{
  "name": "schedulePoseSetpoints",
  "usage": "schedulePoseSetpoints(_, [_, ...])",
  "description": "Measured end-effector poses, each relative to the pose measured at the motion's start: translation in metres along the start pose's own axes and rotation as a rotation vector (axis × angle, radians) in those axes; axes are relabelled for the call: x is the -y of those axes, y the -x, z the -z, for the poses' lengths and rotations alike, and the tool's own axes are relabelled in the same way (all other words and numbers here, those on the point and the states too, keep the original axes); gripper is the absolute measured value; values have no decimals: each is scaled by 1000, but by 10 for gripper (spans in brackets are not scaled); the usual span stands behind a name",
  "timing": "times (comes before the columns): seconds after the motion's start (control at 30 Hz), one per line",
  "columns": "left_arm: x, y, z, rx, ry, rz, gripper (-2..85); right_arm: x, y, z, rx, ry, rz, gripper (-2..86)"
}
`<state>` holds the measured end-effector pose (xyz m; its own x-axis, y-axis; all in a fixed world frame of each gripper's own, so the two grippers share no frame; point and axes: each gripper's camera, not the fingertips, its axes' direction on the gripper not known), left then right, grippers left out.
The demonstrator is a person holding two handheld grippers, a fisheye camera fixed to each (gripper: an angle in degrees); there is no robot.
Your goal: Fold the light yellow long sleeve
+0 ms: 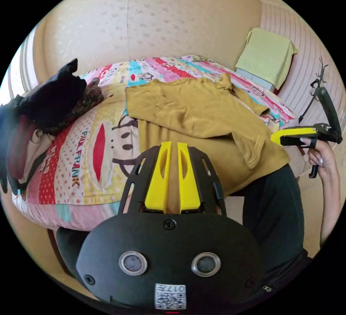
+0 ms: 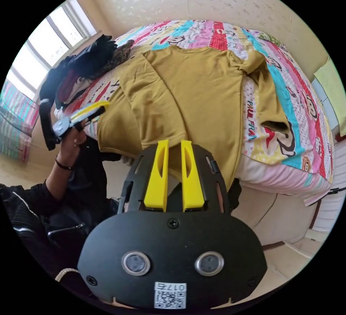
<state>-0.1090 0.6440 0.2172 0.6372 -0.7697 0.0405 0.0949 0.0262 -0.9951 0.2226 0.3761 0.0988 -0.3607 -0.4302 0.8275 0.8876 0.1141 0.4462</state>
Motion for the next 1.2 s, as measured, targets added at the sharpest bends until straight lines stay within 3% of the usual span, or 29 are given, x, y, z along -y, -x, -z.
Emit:
schedulePoseSetpoints(0.07, [-41, -6, 3, 56, -264, -8, 47, -1, -3, -7, -25, -29, -33, 70])
schedulePoseSetpoints(0.13, [-62, -14, 1, 112, -361, -60, 46, -2, -10, -21, -10, -3, -47, 71])
schedulePoseSetpoints(0.23, [-57, -4, 0, 77, -336, -20, 45, -5, -17, -36, -30, 15, -69, 73])
schedulePoseSetpoints(0.5, [-47, 71, -7, -270, -268, 235, 26, -14, -16, -42, -185, -27, -126, 101])
schedulePoseSetpoints(0.8, [-41, 105, -12, -375, -253, 293, 5, -27, -63, -54, 65, -75, -296, 102])
schedulePoseSetpoints(0.97, [-36, 114, -13, -376, -251, 295, 4, -49, -83, -54, 109, -169, -402, 71])
schedulePoseSetpoints(1.2, [-28, 125, -10, -369, -251, 294, 11, -43, -108, -31, 326, -243, -377, 28])
